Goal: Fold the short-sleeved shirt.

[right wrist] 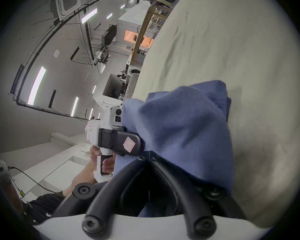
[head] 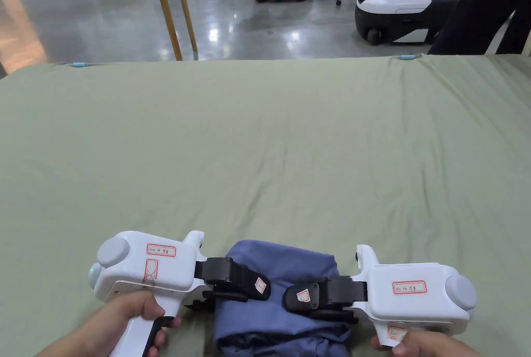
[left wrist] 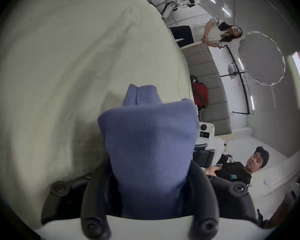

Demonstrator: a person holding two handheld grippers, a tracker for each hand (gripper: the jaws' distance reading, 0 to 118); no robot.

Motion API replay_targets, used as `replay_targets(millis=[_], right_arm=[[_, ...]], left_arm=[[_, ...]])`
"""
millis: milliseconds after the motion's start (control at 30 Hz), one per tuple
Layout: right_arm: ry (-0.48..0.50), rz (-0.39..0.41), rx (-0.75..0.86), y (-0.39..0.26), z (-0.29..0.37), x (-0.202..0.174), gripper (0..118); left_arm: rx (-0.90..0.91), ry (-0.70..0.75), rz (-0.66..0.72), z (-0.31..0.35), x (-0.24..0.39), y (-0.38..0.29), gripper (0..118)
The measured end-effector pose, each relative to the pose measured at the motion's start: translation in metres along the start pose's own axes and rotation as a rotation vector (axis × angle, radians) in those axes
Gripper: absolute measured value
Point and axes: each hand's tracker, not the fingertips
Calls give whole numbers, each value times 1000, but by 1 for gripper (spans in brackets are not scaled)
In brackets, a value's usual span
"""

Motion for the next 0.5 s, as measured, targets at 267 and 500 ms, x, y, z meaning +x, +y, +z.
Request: replay_targets(millis=[267, 500], right_arm=[[65, 91, 77, 7, 26, -40, 1], [53, 161, 35, -1, 7, -66, 1]], left_arm=[[-42, 106, -87, 55, 13, 10, 40], [-67, 253, -62, 155, -27, 32, 40]])
